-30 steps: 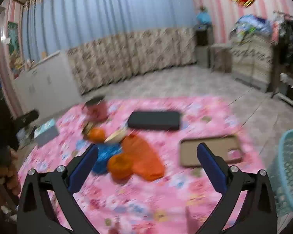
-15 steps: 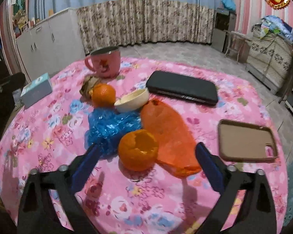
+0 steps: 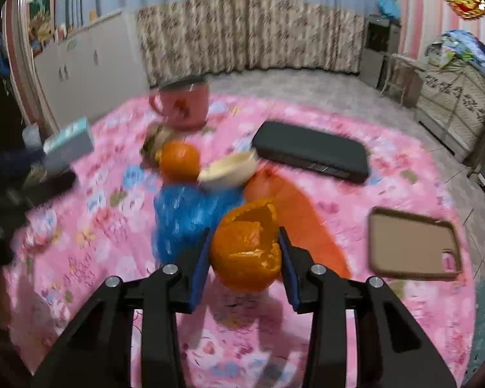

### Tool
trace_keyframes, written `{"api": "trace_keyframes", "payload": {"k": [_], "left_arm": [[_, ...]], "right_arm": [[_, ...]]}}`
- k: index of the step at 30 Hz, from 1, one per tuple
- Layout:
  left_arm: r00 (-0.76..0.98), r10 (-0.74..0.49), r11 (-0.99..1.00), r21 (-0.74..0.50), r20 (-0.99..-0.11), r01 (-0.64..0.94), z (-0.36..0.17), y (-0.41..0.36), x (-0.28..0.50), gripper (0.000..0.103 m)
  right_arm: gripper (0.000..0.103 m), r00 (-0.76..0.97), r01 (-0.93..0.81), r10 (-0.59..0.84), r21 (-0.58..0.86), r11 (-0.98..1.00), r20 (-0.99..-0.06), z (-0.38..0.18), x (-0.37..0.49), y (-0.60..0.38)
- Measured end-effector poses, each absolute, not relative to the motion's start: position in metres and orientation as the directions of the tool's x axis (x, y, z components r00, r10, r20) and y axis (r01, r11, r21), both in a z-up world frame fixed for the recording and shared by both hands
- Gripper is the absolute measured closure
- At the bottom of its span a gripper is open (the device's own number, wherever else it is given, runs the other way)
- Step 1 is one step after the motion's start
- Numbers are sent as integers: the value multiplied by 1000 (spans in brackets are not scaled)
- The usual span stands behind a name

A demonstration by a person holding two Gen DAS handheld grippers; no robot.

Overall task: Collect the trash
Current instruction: 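Grasp the blue plastic bag with the left tool while the right tool grasps the orange peel, then carry blue bag and orange peel over the blue basket and open both tools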

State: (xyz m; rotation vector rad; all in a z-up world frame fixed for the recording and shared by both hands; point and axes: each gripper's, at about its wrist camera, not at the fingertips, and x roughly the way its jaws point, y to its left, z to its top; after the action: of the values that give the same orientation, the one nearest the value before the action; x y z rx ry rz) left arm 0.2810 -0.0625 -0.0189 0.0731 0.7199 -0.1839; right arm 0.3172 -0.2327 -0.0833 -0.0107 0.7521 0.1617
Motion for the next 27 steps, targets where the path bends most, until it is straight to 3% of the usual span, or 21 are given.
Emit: {"api": "trace_keyframes", "payload": {"k": [9, 12, 14, 17, 18, 21, 27], "left_arm": [[671, -186, 932, 87, -718, 352, -50, -130, 284, 5], [646, -171, 917, 120, -744, 381, -60, -145, 291, 10], [627, -172, 914, 114, -760, 389, -66, -150, 295, 19], [585, -176, 909, 98, -792, 406, -76, -156, 303, 48], [574, -181, 904, 94, -799, 416, -79, -158, 304, 67], [571, -226, 903, 50, -789, 427, -73, -153, 301, 81], [661, -314, 905, -3, -681, 426, -21, -138, 268, 84]], "right_arm": [[63, 751, -79, 132, 110, 991, -647, -66, 309, -281], [63, 753, -62, 129, 125, 990, -646, -66, 307, -293], [63, 749, -58, 131, 132, 990, -649, -67, 308, -297], [63, 748, -64, 135, 132, 989, -650, -68, 308, -298], [63, 746, -67, 138, 132, 989, -651, -68, 309, -298], [63, 749, -78, 144, 130, 988, -647, -68, 306, -297], [63, 779, -96, 158, 134, 986, -606, -53, 289, -297]]}}
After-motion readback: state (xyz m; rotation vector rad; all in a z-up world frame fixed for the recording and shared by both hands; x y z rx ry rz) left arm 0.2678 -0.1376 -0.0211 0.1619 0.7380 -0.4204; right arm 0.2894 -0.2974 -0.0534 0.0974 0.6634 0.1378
